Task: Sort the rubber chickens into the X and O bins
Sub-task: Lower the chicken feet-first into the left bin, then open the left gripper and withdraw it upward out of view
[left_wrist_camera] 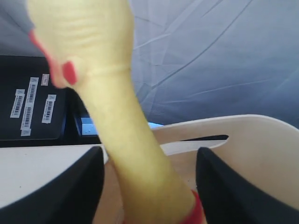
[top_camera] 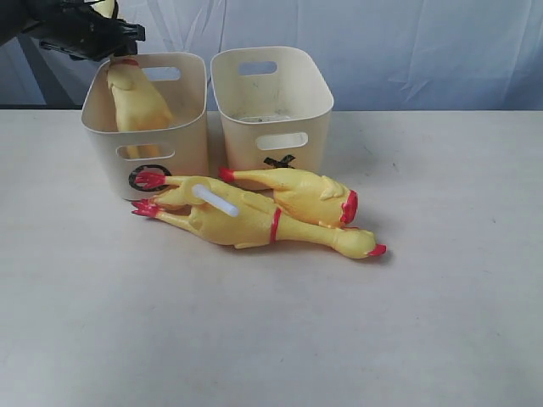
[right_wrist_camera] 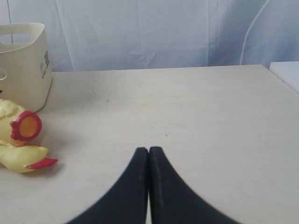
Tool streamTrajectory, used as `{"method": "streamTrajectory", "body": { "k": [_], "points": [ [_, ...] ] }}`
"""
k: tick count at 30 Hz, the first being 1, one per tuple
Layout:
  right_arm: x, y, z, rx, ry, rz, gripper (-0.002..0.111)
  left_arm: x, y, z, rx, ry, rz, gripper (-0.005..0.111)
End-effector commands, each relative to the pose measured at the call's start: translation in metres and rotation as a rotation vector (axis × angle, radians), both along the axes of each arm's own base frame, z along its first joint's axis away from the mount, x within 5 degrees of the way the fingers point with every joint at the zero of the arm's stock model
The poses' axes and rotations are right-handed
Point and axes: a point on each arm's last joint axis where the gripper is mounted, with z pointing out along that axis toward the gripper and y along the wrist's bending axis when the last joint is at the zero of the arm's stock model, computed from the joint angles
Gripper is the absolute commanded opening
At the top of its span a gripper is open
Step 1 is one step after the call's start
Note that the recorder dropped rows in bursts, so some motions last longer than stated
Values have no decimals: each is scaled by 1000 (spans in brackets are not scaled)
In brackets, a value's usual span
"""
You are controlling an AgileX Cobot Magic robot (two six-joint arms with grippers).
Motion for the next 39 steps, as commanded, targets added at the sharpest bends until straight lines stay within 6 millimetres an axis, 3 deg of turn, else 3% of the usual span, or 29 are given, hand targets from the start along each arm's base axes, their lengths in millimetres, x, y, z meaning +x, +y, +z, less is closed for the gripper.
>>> {"method": "streamTrajectory", "body": {
  "k": [1, 11, 27, 34, 39],
  "points": [
    [0, 0, 1, 1, -10, 3, -1, -1, -3, 7, 6, -18, -6, 61],
    [0, 0, 1, 1, -10, 3, -1, -2, 0, 13, 72, -30, -14, 61],
    [0, 0, 1, 1, -10, 3, -1, -26, -1, 52, 94, 59, -74, 60],
    [0, 0, 1, 1, -10, 3, -1, -44, -5, 66, 99, 158, -122, 18],
    [0, 0, 1, 1, -10, 3, -1, -55, -13, 90, 99, 132, -145, 13]
  ]
}}
